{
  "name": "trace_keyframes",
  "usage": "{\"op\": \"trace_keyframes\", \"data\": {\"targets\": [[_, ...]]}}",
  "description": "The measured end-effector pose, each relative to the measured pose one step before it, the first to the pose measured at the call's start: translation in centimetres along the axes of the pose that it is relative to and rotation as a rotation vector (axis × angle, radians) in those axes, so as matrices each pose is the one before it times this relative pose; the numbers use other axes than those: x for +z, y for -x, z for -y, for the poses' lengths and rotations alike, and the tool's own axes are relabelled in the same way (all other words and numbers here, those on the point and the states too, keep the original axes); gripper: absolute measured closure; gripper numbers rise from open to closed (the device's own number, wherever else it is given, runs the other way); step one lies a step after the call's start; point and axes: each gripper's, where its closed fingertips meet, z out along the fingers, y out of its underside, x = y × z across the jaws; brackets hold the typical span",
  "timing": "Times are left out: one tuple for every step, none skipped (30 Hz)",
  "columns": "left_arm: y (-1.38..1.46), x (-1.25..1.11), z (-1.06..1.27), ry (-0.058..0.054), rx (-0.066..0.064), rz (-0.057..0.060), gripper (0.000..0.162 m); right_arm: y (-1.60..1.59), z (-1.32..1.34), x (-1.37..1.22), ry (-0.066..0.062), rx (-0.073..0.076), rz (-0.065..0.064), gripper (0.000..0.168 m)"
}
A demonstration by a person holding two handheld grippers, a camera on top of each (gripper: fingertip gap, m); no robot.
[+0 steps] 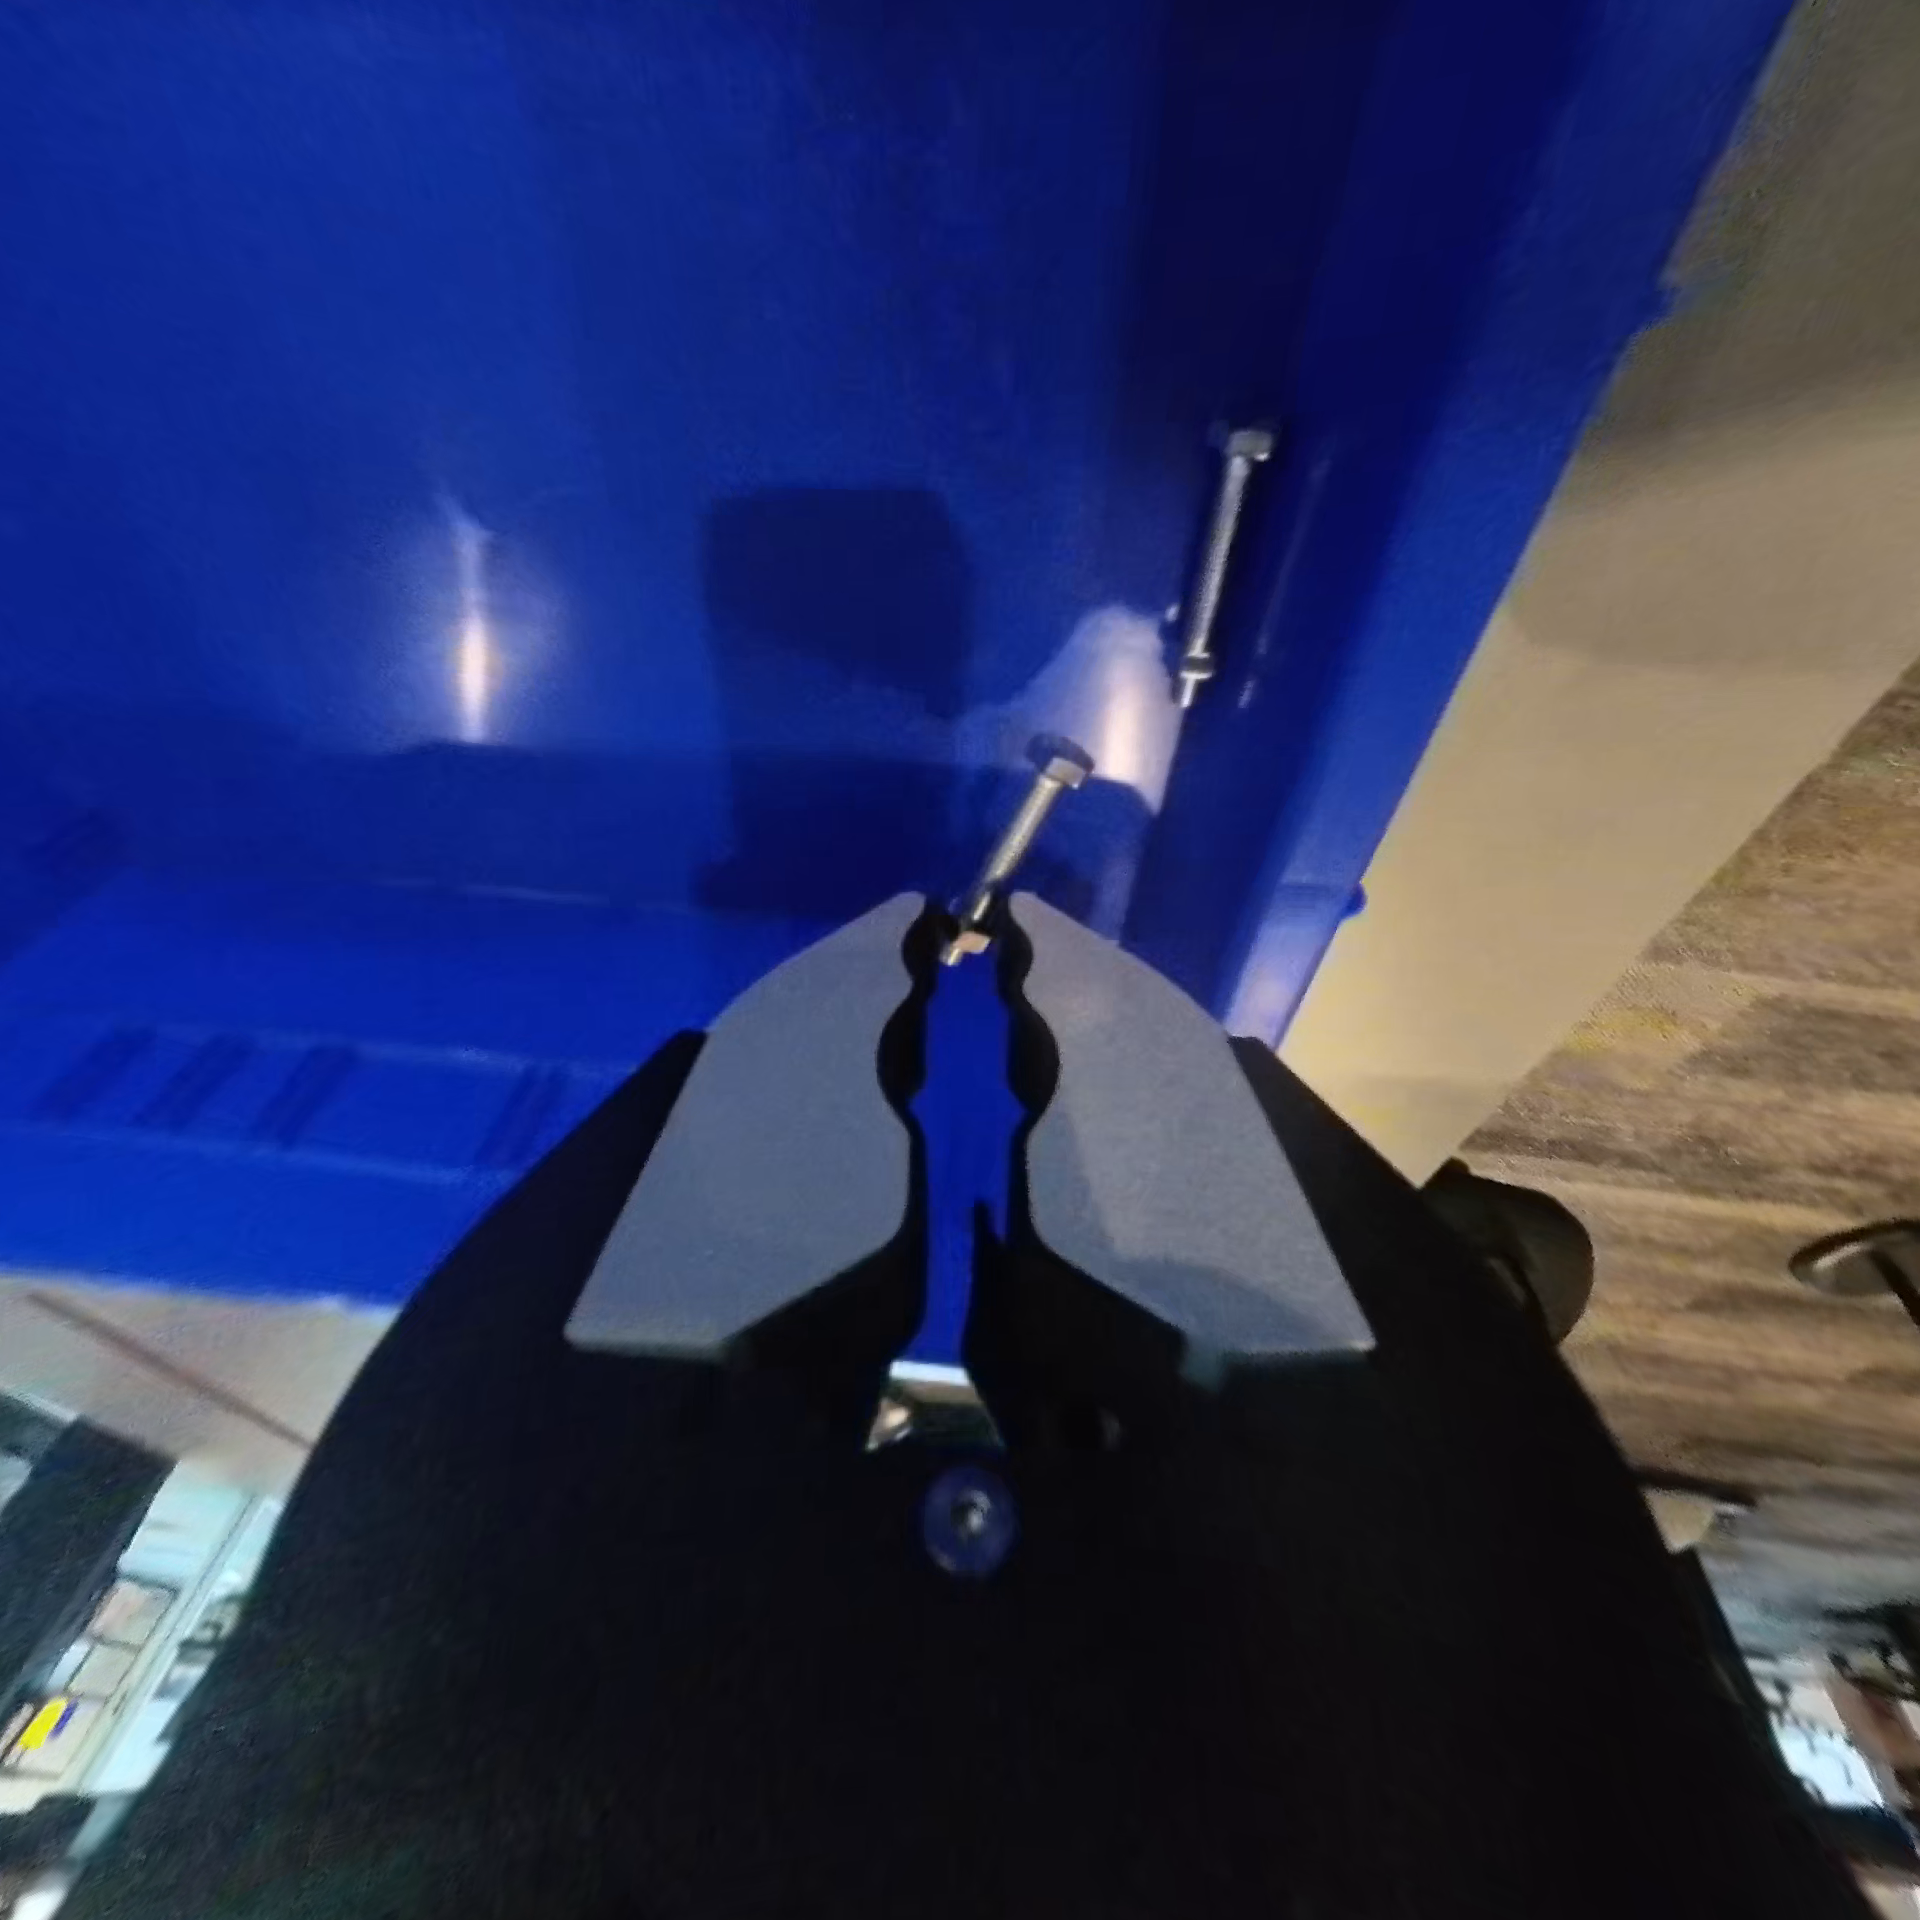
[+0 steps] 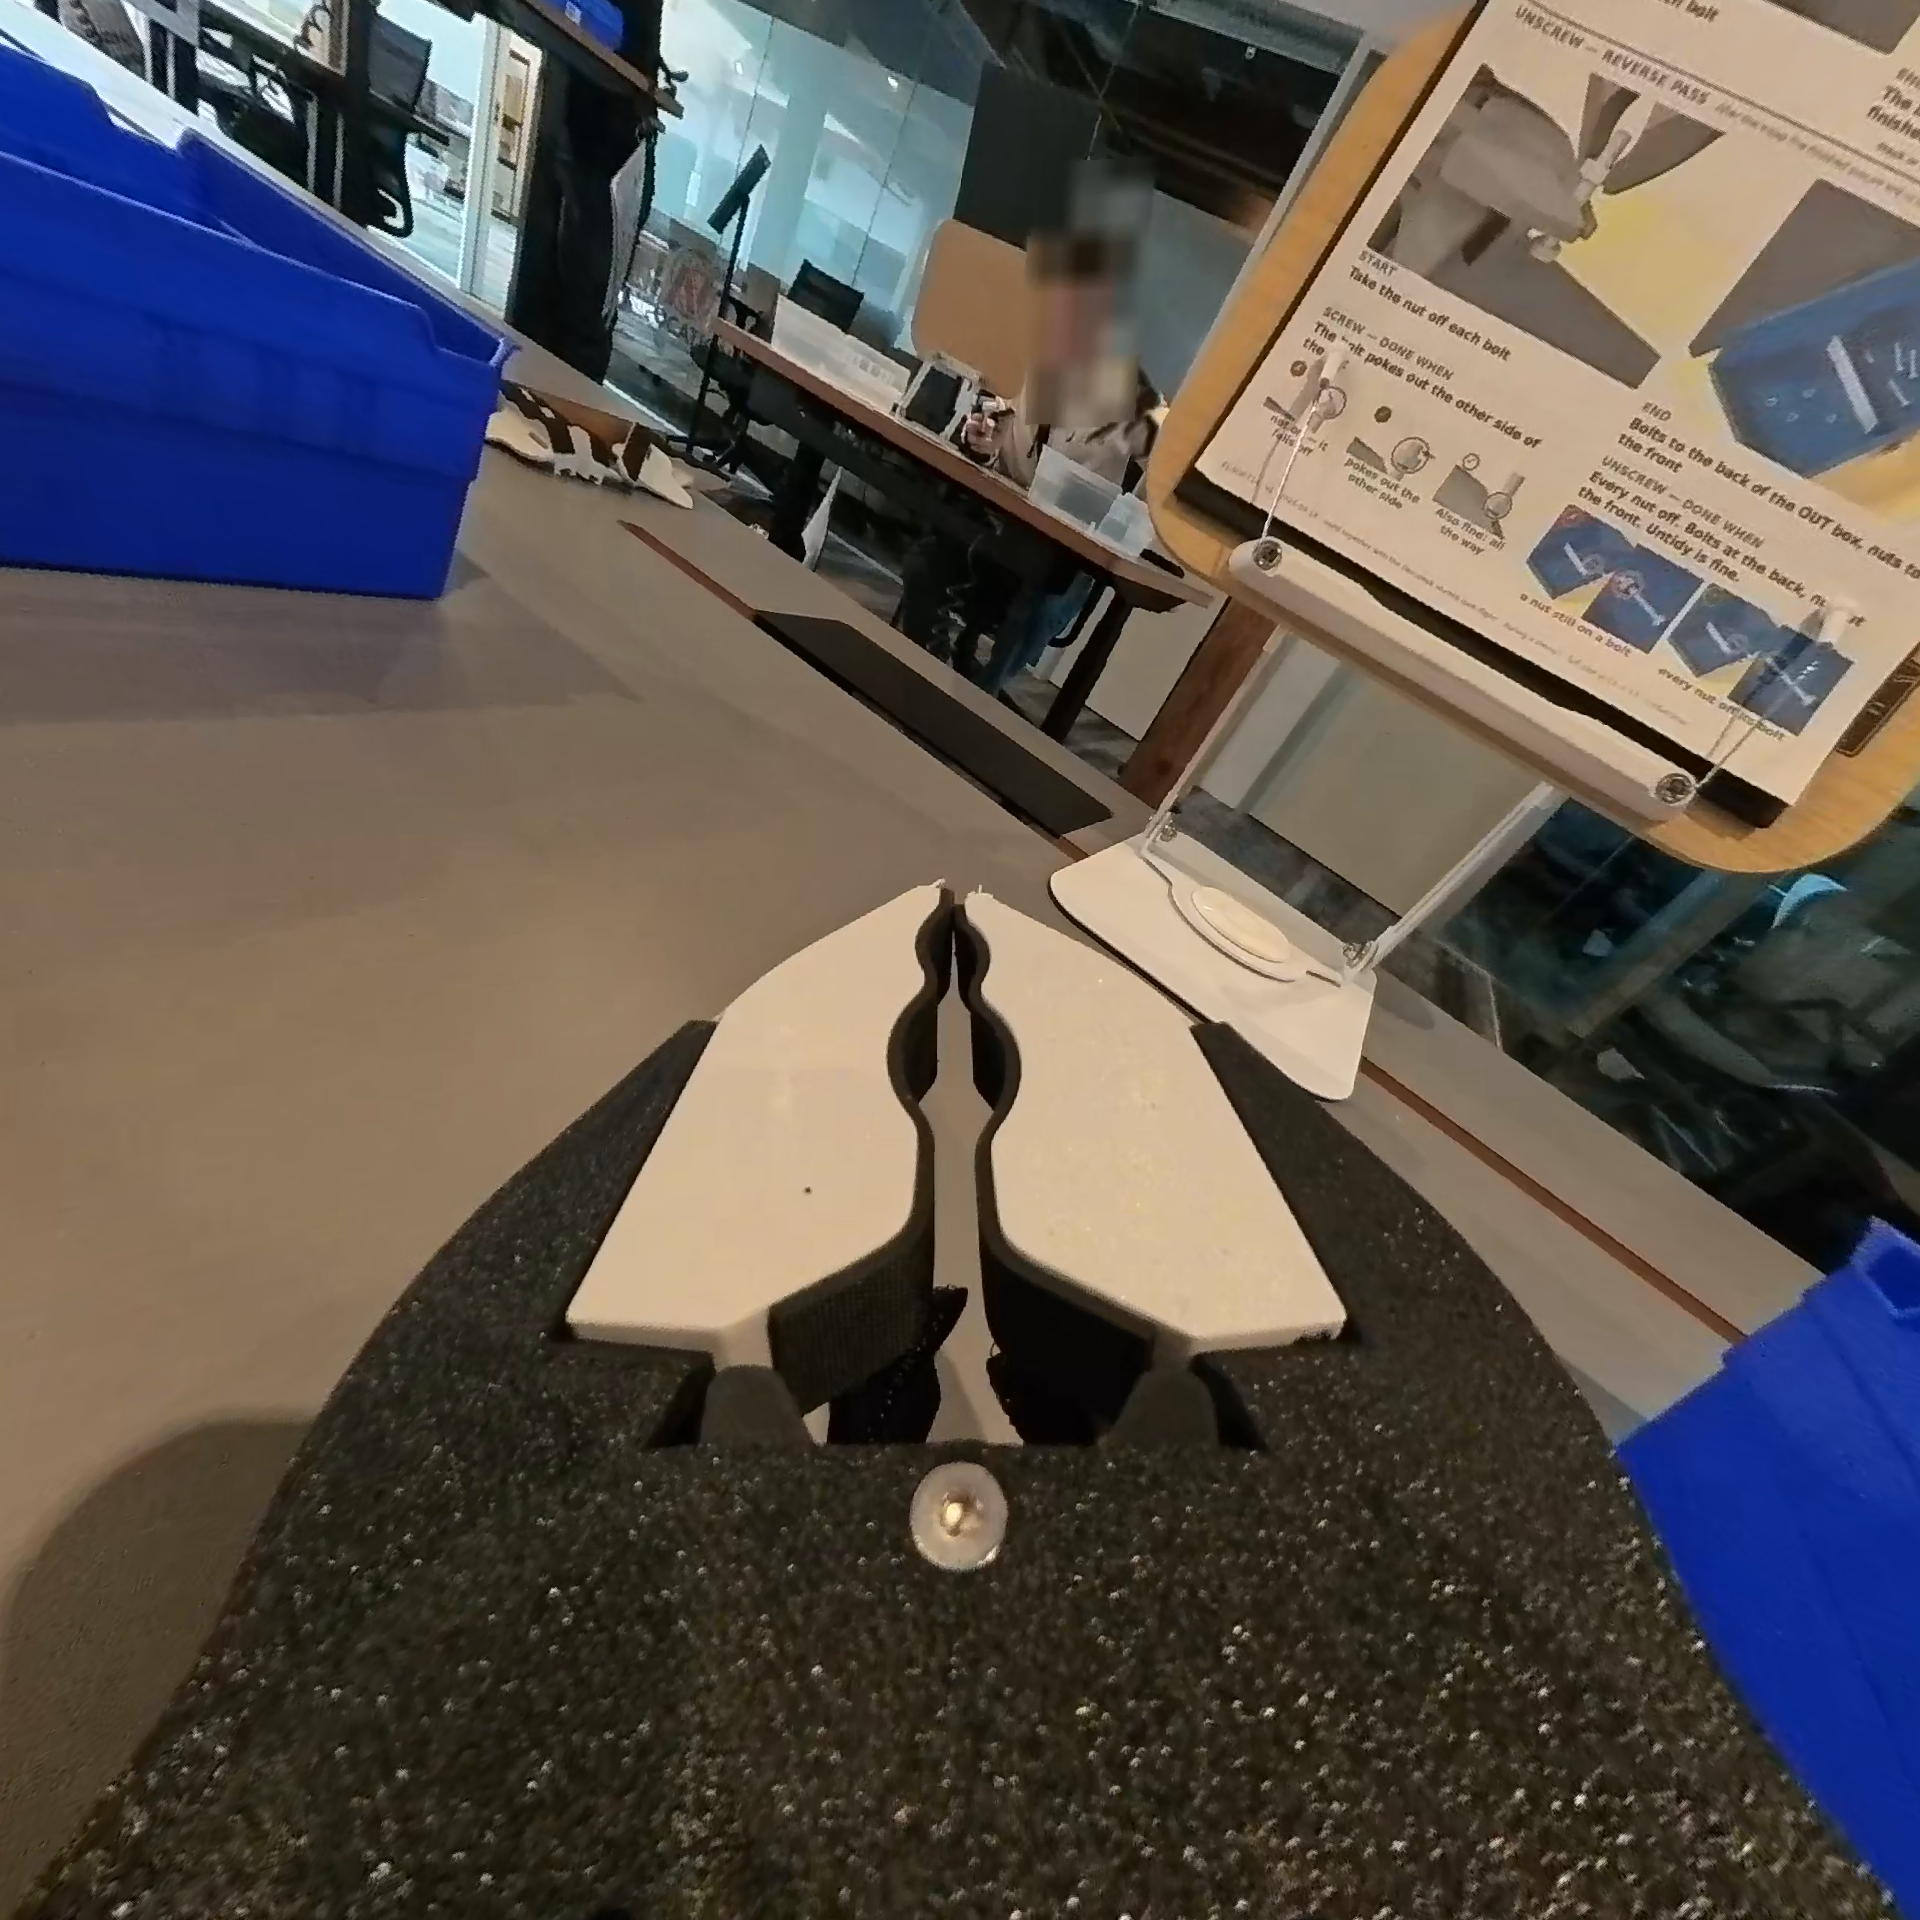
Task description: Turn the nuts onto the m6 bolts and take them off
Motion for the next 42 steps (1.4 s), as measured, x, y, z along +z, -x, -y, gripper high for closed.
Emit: {"op": "trace_keyframes", "data": {"targets": [[0.411, -0.802, -0.042, -0.001, -0.0108, 0.0273, 0.152, 0.017, 0.035, -0.015, -0.0023, -0.0015, -0.0004, 0.168], [0.442, -0.873, 0.01, -0.0008, -0.0079, 0.0272, 0.152, 0.022, 0.05, -0.013, -0.0035, -0.0001, 0.0009, 0.168], [0.562, -0.945, 0.066, 0.0001, -0.0058, 0.0308, 0.152, 0.015, 0.055, -0.018, -0.0038, 0.0019, 0.0009, 0.168], [0.675, -1.028, 0.181, -0.0014, -0.0029, 0.0345, 0.152, -0.013, 0.048, -0.029, -0.0035, 0.0032, 0.0003, 0.168], [0.765, -1.086, 0.376, -0.007, -0.0015, 0.0344, 0.152, -0.055, 0.036, -0.022, -0.0027, 0.0047, -0.0017, 0.168], [0.82, -1.126, 0.614, -0.0126, -0.0003, 0.0326, 0.152, -0.095, 0.028, -0.026, -0.003, 0.0071, -0.0022, 0.168], [0.89, -1.116, 0.858, -0.018, 0.0043, 0.0318, 0.152, -0.113, 0.041, -0.032, -0.0034, 0.0093, -0.0021, 0.168], [0.929, -1.068, 1.08, -0.0218, 0.0102, 0.0313, 0.152, -0.142, 0.051, -0.039, -0.0046, 0.0106, -0.0039, 0.168], [0.964, -0.956, 1.294, -0.0243, 0.0144, 0.0286, 0.152, -0.167, 0.061, -0.048, -0.0059, 0.0111, -0.0043, 0.168], [0.972, -0.797, 1.505, -0.027, 0.017, 0.0241, 0.152, -0.209, 0.053, -0.038, -0.0049, 0.011, -0.006, 0.168], [0.92, -0.607, 1.74, -0.0304, 0.0193, 0.0182, 0.152, -0.236, 0.018, -0.042, -0.0029, 0.0088, -0.007, 0.168], [0.813, -0.398, 1.96, -0.035, 0.0233, 0.0096, 0.152, -0.266, 0.025, -0.063, -0.0034, 0.0045, -0.0084, 0.168], [0.725, -0.154, 2.147, -0.0372, 0.0265, 0.0048, 0.152, -0.311, 0.047, -0.07, -0.0042, 0.0003, -0.0113, 0.168], [0.685, 0.104, 2.217, -0.0352, 0.0293, 0.0023, 0.152, -0.335, 0.064, -0.09, -0.0048, -0.0032, -0.0125, 0.168], [0.63, 0.383, 2.226, -0.0323, 0.0312, -0.0005, 0.152, -0.43, 0.086, -0.114, -0.0057, -0.0065, -0.0174, 0.168], [0.554, 0.662, 2.193, -0.0304, 0.0317, -0.0042, 0.152, -0.628, 0.127, -0.133, -0.0092, -0.0094, -0.031, 0.168], [0.458, 0.936, 2.137, -0.03, 0.0311, -0.009, 0.152, -0.761, 0.21, -0.16, -0.0156, -0.0156, -0.0374, 0.168], [0.388, 1.181, 2.018, -0.029, 0.0286, -0.0117, 0.152, -0.71, 0.231, -0.152, -0.0186, -0.0222, -0.0309, 0.168], [0.304, 1.377, 1.859, -0.0277, 0.0263, -0.0144, 0.152, -0.582, 0.17, -0.124, -0.016, -0.0227, -0.0223, 0.168], [0.208, 1.522, 1.621, -0.0211, 0.0259, -0.0179, 0.152, -0.342, 0.036, -0.068, -0.0076, -0.0168, -0.0066, 0.168], [0.158, 1.575, 1.34, -0.0103, 0.0258, -0.017, 0.152, -0.244, -0.122, -0.025, 0.0032, -0.0067, -0.0025, 0.168], [0.145, 1.557, 1.143, -0.0035, 0.0258, -0.0129, 0.152, -0.293, -0.173, -0.02, 0.0059, 0.005, -0.0095, 0.168], [0.121, 1.457, 1.049, -0.0042, 0.0224, -0.0112, 0.152, -0.219, -0.149, 0.006, 0.0036, 0.0139, -0.0063, 0.168], [0.05, 1.305, 0.977, -0.0062, 0.0161, -0.0112, 0.152, -0.12, -0.132, 0.022, 0.0034, 0.0161, -0.0001, 0.168], [0.021, 1.153, 0.958, -0.0117, 0.0108, -0.0104, 0.152, -0.145, -0.135, 0.034, 0.0033, 0.0122, -0.0024, 0.168], [-0.043, 0.987, 0.905, -0.0154, 0.0069, -0.0119, 0.152, -0.126, -0.123, 0.034, 0.0022, 0.0093, -0.0021, 0.168], [-0.07, 0.881, 0.805, -0.0153, 0.0062, -0.0141, 0.152, -0.081, -0.114, 0.038, 0.0019, 0.0119, -0.0007, 0.168], [-0.122, 0.848, 0.67, -0.014, 0.0063, -0.0199, 0.152, -0.062, -0.079, 0.031, 0.0002, 0.0153, -0.0001, 0.168], [-0.177, 0.831, 0.479, -0.0075, 0.0062, -0.0236, 0.152, -0.013, -0.059, 0.021, -0.001, 0.0147, 0.0023, 0.168], [-0.215, 0.805, 0.272, 0.0006, 0.0084, -0.0234, 0.152, 0.02, -0.062, 0.027, 0.0005, 0.0105, 0.0037, 0.168], [-0.254, 0.75, 0.112, 0.0078, 0.0093, -0.0237, 0.152, 0.022, -0.033, 0.005, 0.001, 0.0054, 0.0025, 0.168], [-0.209, 0.643, 0.036, 0.0103, 0.0078, -0.0171, 0.152, 0.019, -0.009, -0.012, -0.0001, 0.0014, 0.0012, 0.168], [-0.051, 0.362, 0.125, -0.0001, 0.0056, -0.0035, 0.152, -0.002, 0.028, -0.018, -0.0014, -0.0013, -0.0004, 0.168], [0.116, -0.018, 0.312, -0.0174, 0.0016, 0.006, 0.152, 0.016, 0.046, -0.011, -0.0021, -0.0011, 0.0012, 0.168], [0.052, -0.072, 0.27, -0.0162, -0.01, 0.0004, 0.152, 0.052, 0.033, 0.004, -0.0014, 0.0002, 0.0034, 0.168], [-0.045, -0.057, 0.155, -0.0094, -0.0121, -0.0032, 0.152, 0.037, 0.012, 0.014, -0.0002, 0.0001, 0.0024, 0.168], [-0.022, -0.01, 0.069, -0.0038, -0.0099, 0.0032, 0.151, 0.034, -0.008, 0.025, 0.0009, 0.0016, 0.0022, 0.168], [0.097, 0.002, -0.025, 0.0007, -0.0124, 0.0143, 0.151, 0.078, -0.052, 0.037, 0.0028, 0.0034, 0.0053, 0.168], [0.335, 0.011, -0.083, 0.0028, -0.0191, 0.0324, 0.151, 0.085, -0.054, 0.024, 0.0034, 0.0038, 0.0049, 0.168], [0.455, -0.053, -0.156, 0.0035, -0.0229, 0.0423, 0.151, 0.048, -0.038, 0.008, 0.0015, 0.0006, 0.0023, 0.168], [0.305, -0.186, -0.063, -0.0082, -0.0258, 0.0303, 0.148, 0.043, -0.023, -0.002, 0.0006, -0.0023, 0.0009, 0.168], [0.268, -0.351, 0.221, -0.0346, -0.0427, 0.0265, 0.139, 0.061, -0.017, -0.002, 0.0008, -0.0017, 0.0022, 0.168]]}}
